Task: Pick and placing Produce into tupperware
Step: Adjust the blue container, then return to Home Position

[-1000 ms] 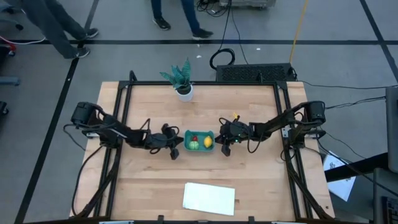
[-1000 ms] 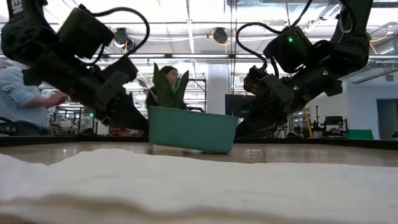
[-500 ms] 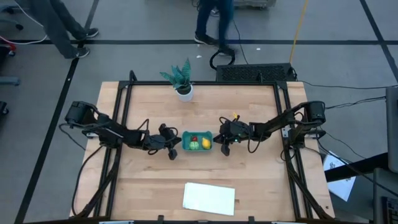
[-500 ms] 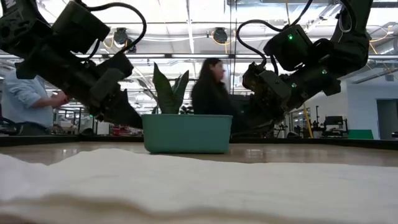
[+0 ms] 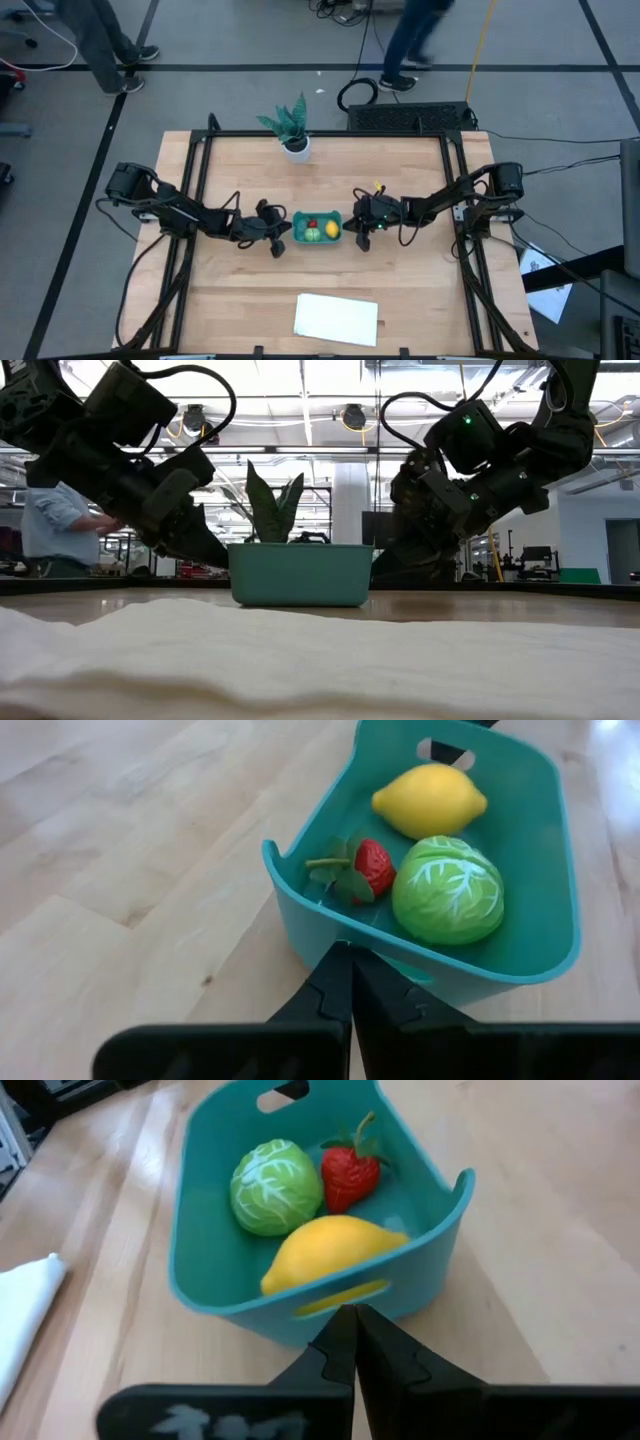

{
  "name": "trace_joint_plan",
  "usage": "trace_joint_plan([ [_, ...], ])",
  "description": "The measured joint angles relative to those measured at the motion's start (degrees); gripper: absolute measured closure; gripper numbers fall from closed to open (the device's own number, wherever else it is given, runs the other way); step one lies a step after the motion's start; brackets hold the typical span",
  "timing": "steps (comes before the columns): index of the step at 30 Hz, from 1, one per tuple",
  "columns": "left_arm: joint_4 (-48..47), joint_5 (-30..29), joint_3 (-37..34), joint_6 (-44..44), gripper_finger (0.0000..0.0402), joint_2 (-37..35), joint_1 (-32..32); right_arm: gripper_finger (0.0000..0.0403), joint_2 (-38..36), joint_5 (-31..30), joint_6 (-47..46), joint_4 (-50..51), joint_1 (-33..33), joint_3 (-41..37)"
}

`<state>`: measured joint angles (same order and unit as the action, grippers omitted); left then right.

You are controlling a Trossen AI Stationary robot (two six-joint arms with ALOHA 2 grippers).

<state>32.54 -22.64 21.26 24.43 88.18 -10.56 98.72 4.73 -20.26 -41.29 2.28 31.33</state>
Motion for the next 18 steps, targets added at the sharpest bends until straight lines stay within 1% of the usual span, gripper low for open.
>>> trace_joint_plan([
  [10,-1.7,0.2,0.0,-0.1,0.0401,0.4,0.0,0.0403,0.0,0.0,-0.1,1.3,0.0,-0.1],
  [14,-3.8,-0.2,0.0,-0.1,0.0401,0.4,0.0,0.0403,0.0,-0.3,-0.1,2.0,0.0,-0.1],
  [18,-5.7,-2.3,-0.1,-0.4,0.0401,0.3,-0.1,0.0403,0.0,-0.3,-0.1,3.2,0.3,-0.1],
])
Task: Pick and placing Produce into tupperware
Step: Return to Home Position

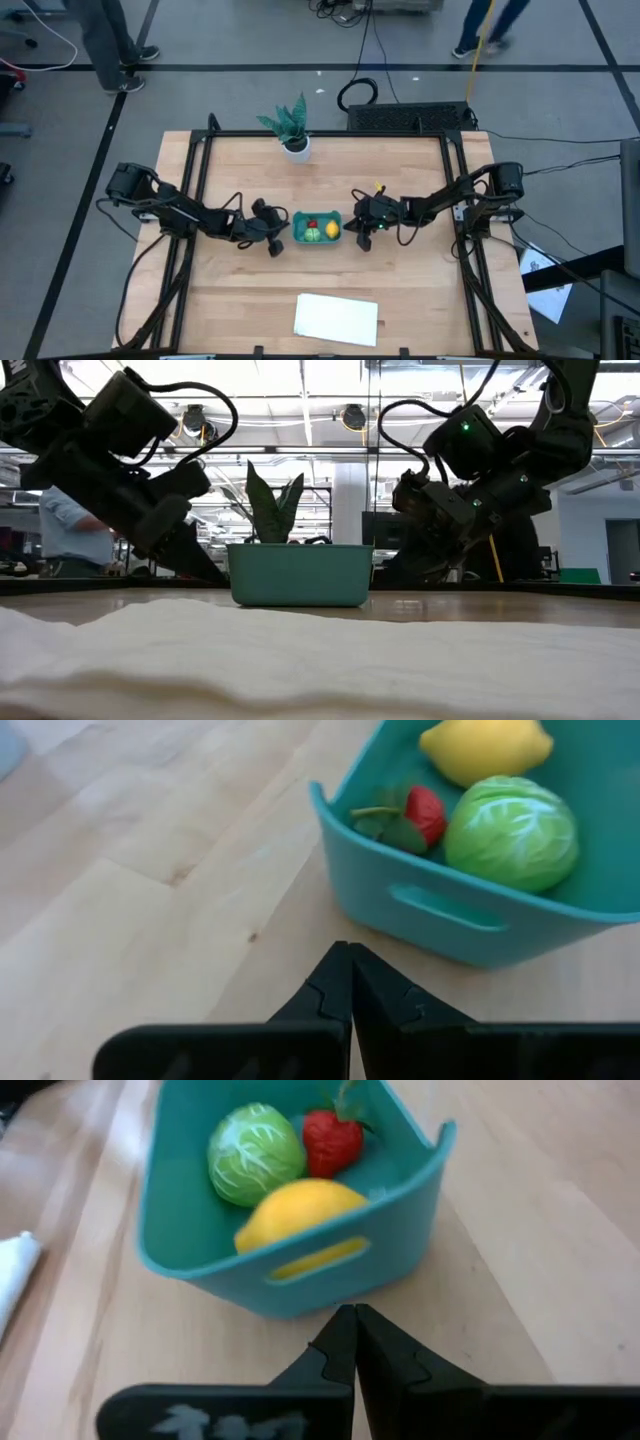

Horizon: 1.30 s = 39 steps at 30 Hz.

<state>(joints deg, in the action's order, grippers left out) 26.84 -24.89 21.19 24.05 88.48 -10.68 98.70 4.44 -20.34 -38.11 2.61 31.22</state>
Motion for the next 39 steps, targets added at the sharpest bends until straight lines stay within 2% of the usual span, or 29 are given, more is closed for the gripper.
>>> trace_joint_plan([
  [5,-0.9,-0.7,0.0,-1.5,0.0401,-0.1,-0.4,0.0403,-1.5,0.0,0.0,3.7,0.8,-0.1],
  [10,-7.4,-0.9,-0.1,-2.7,0.0401,-4.3,-0.3,0.0403,-8.1,0.1,1.4,3.5,0.8,-2.9],
  [21,-21.3,-7.1,-0.1,-9.4,0.0401,-22.6,-2.2,0.0403,-23.2,-1.4,4.0,-8.9,0.8,-16.4],
  [25,-26.3,-8.9,-0.1,-11.1,0.0401,-29.8,-2.2,0.0403,-28.0,-1.5,5.2,-9.4,0.8,-18.8],
  [29,-31.2,-11.3,-0.1,-12.6,0.0401,-35.8,-2.2,0.0403,-32.1,-5.0,7.6,-10.5,1.0,-20.9],
  [39,-30.4,-11.4,-6.4,-16.0,0.0401,-50.3,-2.3,0.0403,-45.5,-5.9,9.5,-9.8,4.9,-27.1],
])
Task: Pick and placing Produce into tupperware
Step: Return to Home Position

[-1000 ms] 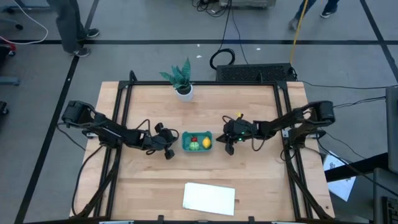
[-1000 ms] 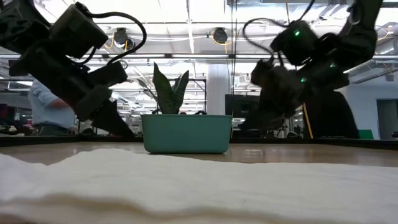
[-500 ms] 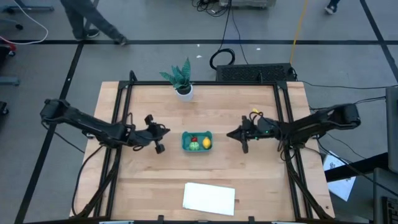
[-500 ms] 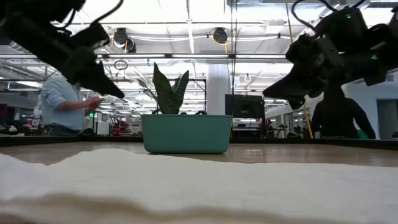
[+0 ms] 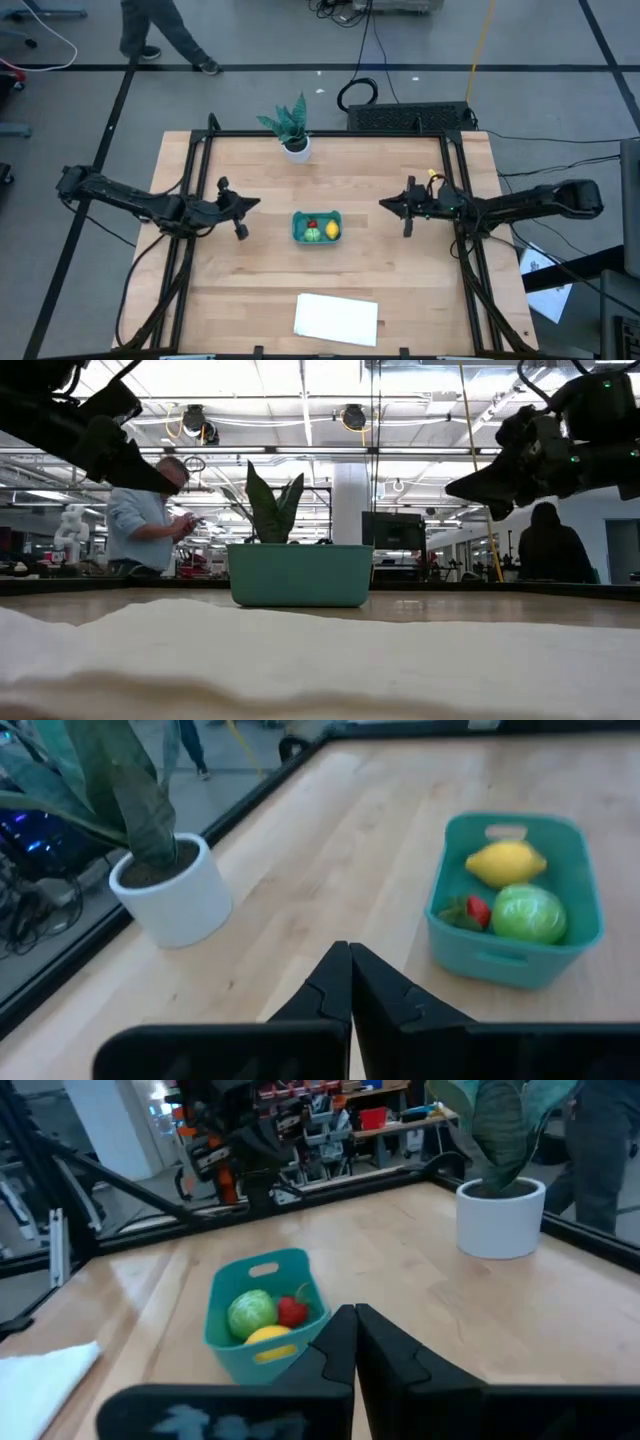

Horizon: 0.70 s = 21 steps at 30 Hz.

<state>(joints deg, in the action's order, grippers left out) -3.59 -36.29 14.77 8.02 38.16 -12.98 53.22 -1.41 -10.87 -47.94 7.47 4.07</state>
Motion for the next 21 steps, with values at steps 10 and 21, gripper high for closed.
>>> trace_joint_plan([
  [10,5.3,0.1,-6.2,-4.7,0.0401,-9.8,-2.7,0.0403,-7.8,0.0,2.0,3.5,0.1,-0.6],
  [21,5.1,0.1,-8.3,-8.1,0.0401,-17.4,-6.5,0.0403,-14.4,-0.1,2.6,6.9,0.0,-0.7],
])
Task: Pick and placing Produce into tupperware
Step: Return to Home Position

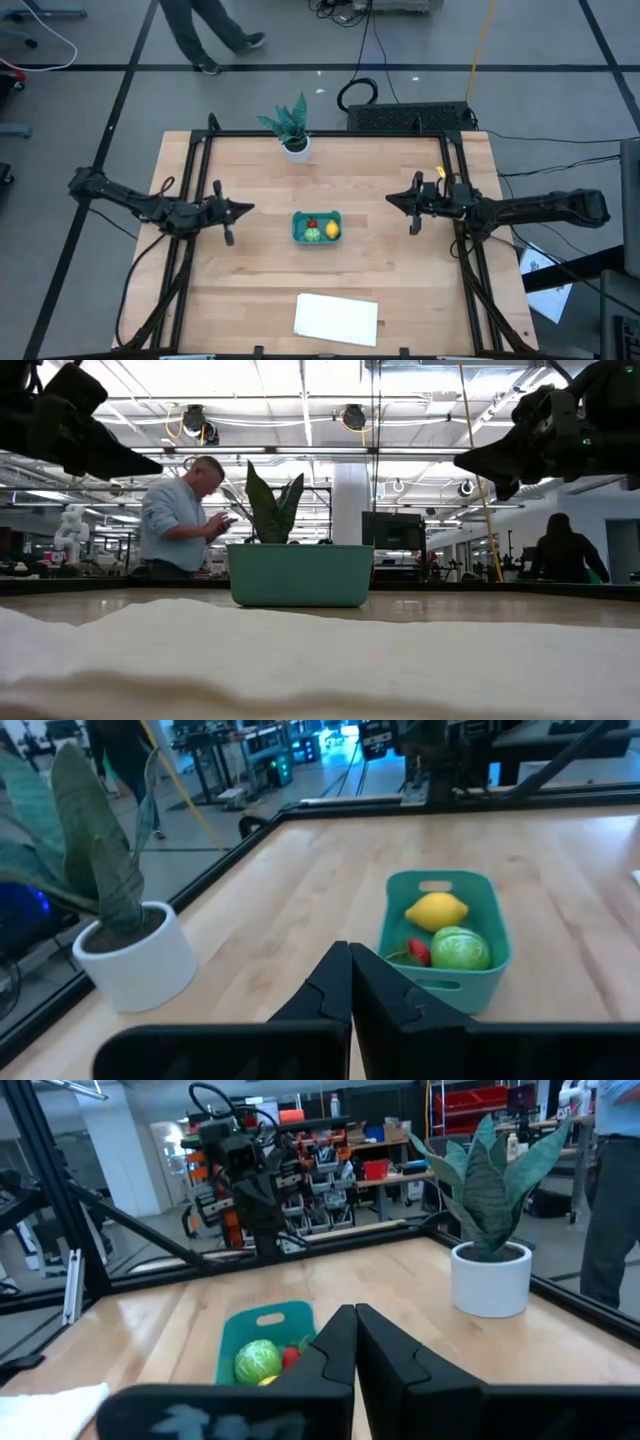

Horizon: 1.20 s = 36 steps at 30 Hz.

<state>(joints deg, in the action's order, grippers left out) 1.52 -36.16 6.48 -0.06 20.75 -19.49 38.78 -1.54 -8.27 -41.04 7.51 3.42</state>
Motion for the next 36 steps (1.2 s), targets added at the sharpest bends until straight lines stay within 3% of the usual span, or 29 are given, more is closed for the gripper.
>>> trace_joint_plan([
  [10,0.0,-1.0,0.0,-4.5,0.0401,-3.6,-4.2,0.0403,-6.9,-0.3,0.7,4.1,0.0,0.0],
  [19,0.2,-1.0,0.0,-12.0,0.0401,-11.9,-6.8,0.0403,-16.4,-0.3,3.4,8.1,0.0,0.0],
  [29,-0.6,4.6,0.2,-19.9,0.0401,-18.4,-2.6,0.0403,-24.0,0.0,3.8,16.1,0.0,-0.1],
  [36,-4.7,7.4,0.9,-16.7,0.0401,-20.6,1.8,0.0403,-27.8,1.6,3.6,20.3,0.1,-0.1],
])
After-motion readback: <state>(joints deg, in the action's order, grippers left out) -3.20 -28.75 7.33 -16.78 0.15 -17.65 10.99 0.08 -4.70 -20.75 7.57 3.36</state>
